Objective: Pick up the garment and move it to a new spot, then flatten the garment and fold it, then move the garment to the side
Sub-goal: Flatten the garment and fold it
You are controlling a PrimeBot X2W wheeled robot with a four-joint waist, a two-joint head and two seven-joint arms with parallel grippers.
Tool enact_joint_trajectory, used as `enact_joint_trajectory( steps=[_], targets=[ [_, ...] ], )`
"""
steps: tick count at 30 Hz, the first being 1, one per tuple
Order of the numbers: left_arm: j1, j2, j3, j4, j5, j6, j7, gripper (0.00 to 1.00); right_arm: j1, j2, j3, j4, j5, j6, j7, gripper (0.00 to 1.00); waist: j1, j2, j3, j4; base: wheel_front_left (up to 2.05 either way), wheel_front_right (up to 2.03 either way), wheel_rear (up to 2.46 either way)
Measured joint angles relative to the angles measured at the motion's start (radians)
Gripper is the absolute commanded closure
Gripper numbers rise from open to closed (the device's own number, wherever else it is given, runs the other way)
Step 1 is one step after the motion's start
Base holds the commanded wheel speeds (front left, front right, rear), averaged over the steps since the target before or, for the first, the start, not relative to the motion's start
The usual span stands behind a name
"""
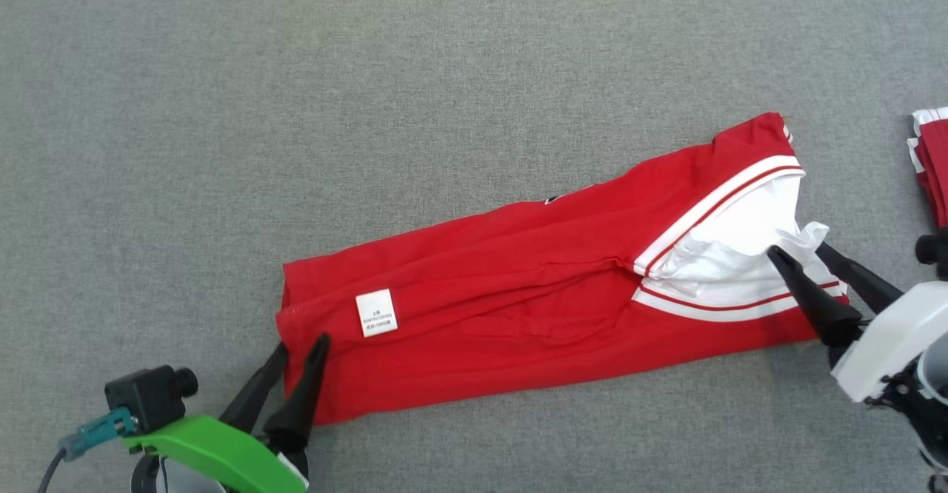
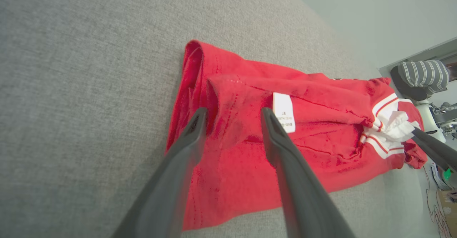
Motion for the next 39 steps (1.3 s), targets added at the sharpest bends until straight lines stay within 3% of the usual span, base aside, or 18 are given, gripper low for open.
enact_joint_trajectory(
  steps=[3, 5, 9, 14, 18, 25, 32, 33, 34, 39],
  targets=[
    [0.033, 0.021, -0.016, -0.009, -0.005, 0.002, 0.031, 0.00, 0.016, -0.028, -0.048, -0.045, 0.036, 0.000, 0.077, 0.00, 0.0000, 0.0000, -0.013, 0.003, 0.00, 0.00, 0.00],
    [0.056, 0.045, -0.010, -0.029, 0.025, 0.029, 0.019, 0.00, 0.014, -0.042, -0.102, -0.073, 0.058, 0.000, 0.146, 0.00, 0.0000, 0.0000, -0.016, 0.001, 0.00, 0.00, 0.00],
    [0.074, 0.073, 0.040, -0.049, 0.133, 0.109, -0.085, 0.00, -0.008, -0.071, -0.166, -0.097, 0.032, 0.000, 0.298, 0.00, 0.0000, 0.0000, -0.013, -0.001, 0.00, 0.00, 0.00],
    [0.056, 0.066, 0.067, -0.020, 0.268, 0.157, -0.237, 0.00, -0.102, -0.025, -0.180, -0.045, -0.059, 0.000, 0.413, 0.00, 0.0000, 0.0000, -0.001, 0.028, 0.00, 0.00, 0.00],
    [0.023, 0.035, 0.059, 0.018, 0.301, 0.143, -0.272, 0.00, -0.132, 0.008, -0.167, 0.030, -0.104, 0.000, 0.434, 0.00, 0.0000, 0.0000, 0.005, 0.060, 0.00, 0.00, 0.00],
    [-0.010, -0.003, 0.041, 0.114, 0.357, 0.070, -0.293, 0.00, -0.136, 0.006, -0.147, 0.132, -0.182, 0.000, 0.414, 0.00, 0.0000, 0.0000, 0.013, 0.112, 0.00, 0.00, 0.00],
    [-0.017, -0.064, 0.087, 0.157, 0.423, 0.008, -0.297, 0.00, -0.166, 0.035, -0.138, 0.213, -0.153, -0.001, 0.388, 0.00, 0.0000, 0.0000, 0.011, 0.130, 0.00, 0.00, 0.00],
    [-0.017, -0.072, 0.096, 0.164, 0.431, -0.001, -0.297, 0.00, -0.174, 0.039, -0.129, 0.222, -0.151, -0.001, 0.373, 0.60, 0.0000, 0.0000, 0.009, 0.130, 0.00, 0.00, 0.00],
    [-0.017, -0.072, 0.096, 0.164, 0.431, -0.001, -0.297, 0.00, -0.174, 0.039, -0.129, 0.222, -0.151, -0.001, 0.373, 1.00, 0.0000, 0.0000, 0.009, 0.130, 0.00, 0.00, 0.00],
    [-0.002, -0.112, 0.151, 0.211, 0.477, -0.062, -0.297, 0.00, -0.191, 0.085, -0.091, 0.257, -0.013, 0.000, 0.329, 1.00, 0.0000, 0.0000, -0.019, 0.125, 0.00, 0.00, 0.00]
  ],
)
